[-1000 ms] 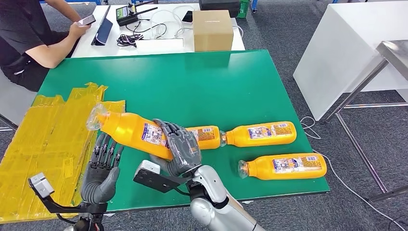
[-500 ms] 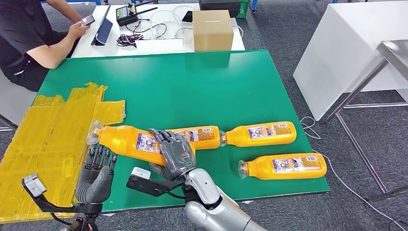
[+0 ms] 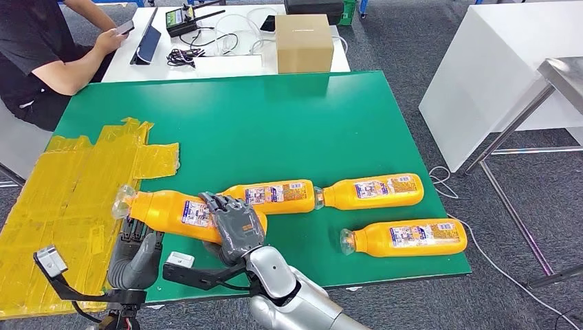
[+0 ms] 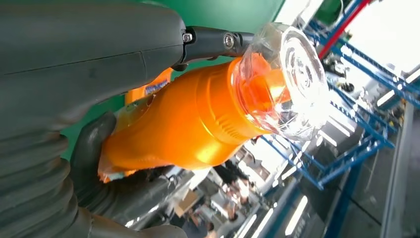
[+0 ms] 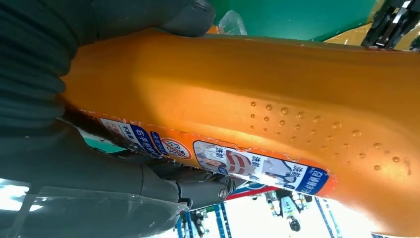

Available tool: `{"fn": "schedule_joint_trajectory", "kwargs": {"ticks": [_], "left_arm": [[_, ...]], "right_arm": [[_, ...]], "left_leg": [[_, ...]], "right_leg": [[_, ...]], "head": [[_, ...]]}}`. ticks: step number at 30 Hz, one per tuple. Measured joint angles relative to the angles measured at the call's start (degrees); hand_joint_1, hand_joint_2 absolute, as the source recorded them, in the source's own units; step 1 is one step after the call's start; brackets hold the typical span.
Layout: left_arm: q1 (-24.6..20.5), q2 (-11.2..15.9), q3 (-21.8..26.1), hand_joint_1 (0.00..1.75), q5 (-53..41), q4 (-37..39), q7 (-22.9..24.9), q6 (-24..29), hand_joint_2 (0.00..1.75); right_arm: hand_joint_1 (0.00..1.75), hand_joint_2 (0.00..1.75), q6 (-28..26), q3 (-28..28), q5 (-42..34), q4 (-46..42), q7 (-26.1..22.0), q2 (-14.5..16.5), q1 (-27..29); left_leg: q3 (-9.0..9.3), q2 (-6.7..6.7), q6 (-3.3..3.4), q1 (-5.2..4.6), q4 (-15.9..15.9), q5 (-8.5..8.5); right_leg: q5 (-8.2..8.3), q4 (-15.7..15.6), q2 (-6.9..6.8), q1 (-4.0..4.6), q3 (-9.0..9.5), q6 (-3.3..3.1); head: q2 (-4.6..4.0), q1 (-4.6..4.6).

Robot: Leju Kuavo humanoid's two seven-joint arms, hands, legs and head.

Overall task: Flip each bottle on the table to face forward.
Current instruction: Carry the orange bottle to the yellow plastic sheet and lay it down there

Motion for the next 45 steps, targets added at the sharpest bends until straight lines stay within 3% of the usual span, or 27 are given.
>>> {"fn": "schedule_joint_trajectory", "kwargs": {"ticks": [8, 22, 23, 27, 37, 42, 44, 45], "left_arm": [[-1.29, -0.55, -2.89, 0.00, -1.70, -0.21, 0.21, 5.59, 1.75], [-4.80, 0.15, -7.21, 0.00, -5.35, -0.28, -5.16, 15.28, 1.75], [-4.93, 0.15, -7.48, 0.04, -5.40, -0.28, -5.46, 16.47, 1.75], [-5.16, 0.15, -8.18, 1.75, -5.09, -0.28, -6.18, 19.25, 1.75], [-5.36, 0.15, -8.30, 1.75, -4.86, -0.28, -7.15, 21.55, 1.75], [-5.37, 0.16, -8.30, 1.75, -4.85, -0.28, -7.39, 21.81, 1.75], [-5.33, 0.22, -8.31, 1.75, -4.82, -0.28, -7.55, 21.84, 1.75], [-5.31, 0.27, -8.32, 1.75, -4.79, -0.28, -7.60, 21.84, 1.75]], "right_arm": [[1.75, 1.75, -1.50, 0.54, -0.80, 2.67, -1.42, 1.33, -2.15], [1.75, 1.75, -1.71, 0.83, -4.53, 5.78, -1.31, 4.20, -3.96], [1.75, 1.75, -1.59, 1.10, -4.86, 6.02, -1.24, 4.34, -4.18], [1.75, 1.75, -1.31, 2.71, -6.02, 6.88, -0.43, 4.62, -5.01], [1.70, 1.75, -2.70, 6.41, -9.19, 8.89, 0.68, 4.65, -6.47], [1.38, 1.75, -3.58, 6.77, -9.62, 9.77, 0.64, 4.65, -6.72], [1.38, 1.75, -4.41, 6.77, -9.70, 10.32, 0.45, 4.65, -6.78], [1.13, 1.75, -4.76, 6.76, -9.70, 10.62, 0.28, 4.65, -6.81]], "left_leg": [[0.01, 0.00, 0.00, -0.01, 0.01, 0.00], [0.00, 0.00, 0.00, 0.00, 0.01, 0.00], [0.00, 0.01, 0.00, 0.00, 0.01, 0.00], [0.00, 0.00, 0.00, 0.00, 0.01, 0.00], [0.00, 0.01, 0.00, 0.00, 0.01, 0.00], [0.00, 0.01, 0.00, 0.00, 0.01, 0.00], [0.00, 0.01, 0.00, 0.00, 0.01, 0.00], [0.00, 0.01, 0.00, 0.00, 0.01, 0.00]], "right_leg": [[0.01, 0.00, 0.00, -0.01, 0.01, 0.00], [0.01, 0.01, 0.01, 0.00, 0.00, 0.00], [0.01, 0.00, 0.01, 0.00, 0.00, 0.00], [0.01, 0.00, 0.01, -0.01, 0.00, 0.01], [0.01, 0.00, 0.01, 0.00, -0.01, 0.00], [0.01, 0.00, 0.01, 0.00, -0.01, 0.00], [0.01, 0.00, 0.01, 0.00, -0.01, 0.00], [0.01, 0.00, 0.01, 0.00, -0.01, 0.00]], "head": [[0.00, 0.00], [0.00, 0.00], [0.00, 0.00], [0.00, 0.00], [0.00, 0.00], [0.00, 0.00], [0.00, 0.00], [0.00, 0.00]]}}
